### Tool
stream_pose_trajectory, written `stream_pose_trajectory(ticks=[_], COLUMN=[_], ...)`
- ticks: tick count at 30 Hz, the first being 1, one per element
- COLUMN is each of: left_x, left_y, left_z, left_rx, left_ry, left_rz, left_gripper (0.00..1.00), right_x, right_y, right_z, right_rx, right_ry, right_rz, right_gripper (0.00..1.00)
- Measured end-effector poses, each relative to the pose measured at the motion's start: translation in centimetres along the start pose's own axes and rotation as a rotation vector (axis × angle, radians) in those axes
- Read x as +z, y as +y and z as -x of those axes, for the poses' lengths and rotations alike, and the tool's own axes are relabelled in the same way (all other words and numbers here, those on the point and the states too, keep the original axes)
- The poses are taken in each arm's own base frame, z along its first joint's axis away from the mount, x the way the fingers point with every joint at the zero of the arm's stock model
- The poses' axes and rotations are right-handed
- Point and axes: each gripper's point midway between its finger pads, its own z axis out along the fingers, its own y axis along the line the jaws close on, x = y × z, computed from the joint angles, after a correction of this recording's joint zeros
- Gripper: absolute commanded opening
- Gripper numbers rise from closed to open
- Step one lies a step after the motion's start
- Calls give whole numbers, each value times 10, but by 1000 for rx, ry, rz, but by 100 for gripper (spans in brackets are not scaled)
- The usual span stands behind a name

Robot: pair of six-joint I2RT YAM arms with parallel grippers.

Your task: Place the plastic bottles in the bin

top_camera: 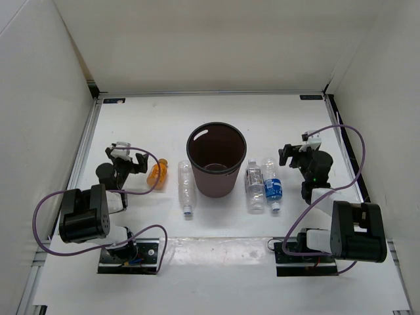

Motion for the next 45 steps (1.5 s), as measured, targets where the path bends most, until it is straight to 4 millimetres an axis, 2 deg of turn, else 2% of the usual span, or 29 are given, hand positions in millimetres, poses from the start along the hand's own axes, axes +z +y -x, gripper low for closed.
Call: stream_pose_trajectory(ticks=[17, 20, 21, 23, 25, 27, 29, 30, 32, 37, 39, 42, 45], left_x=[0, -5, -9, -13, -13, -14, -16, -16, -15, 4, 9, 4, -8], left_y=[-2, 0, 3, 13, 24, 24, 10, 3, -9, -23, -40, -59, -59], left_z=[5, 8, 16, 54, 109, 155, 181, 182, 168, 88, 52, 8, -14], left_rx=[-1, -29, -44, -82, -139, -186, -248, -276, -360, -601, -729, -909, -973], left_ry=[-17, 6, 8, -12, -28, -53, -31, -3, 93, 451, 552, 635, 711], left_rz=[-5, 20, 41, 102, 169, 193, 170, 155, 129, 58, -33, -113, -97], left_gripper=[99, 99, 99, 99, 99, 99, 99, 99, 99, 99, 99, 99, 99], right_x=[0, 0, 0, 0, 0, 0, 0, 0, 0, 0, 0, 0, 0], right_y=[-4, -4, -4, -4, -4, -4, -4, -4, -4, -4, -4, -5, -5], right_z=[1, 1, 1, 1, 1, 1, 1, 1, 1, 1, 1, 1, 1], right_rx=[4, 4, 4, 4, 4, 4, 4, 4, 4, 4, 4, 3, 3], right_ry=[-3, -3, -3, -3, -3, -3, -3, -3, -3, -3, -3, -3, -3], right_rz=[-10, -11, -11, -10, -11, -10, -11, -11, -11, -11, -11, -13, -14], right_gripper=[90, 90, 90, 90, 90, 90, 90, 90, 90, 90, 90, 90, 90])
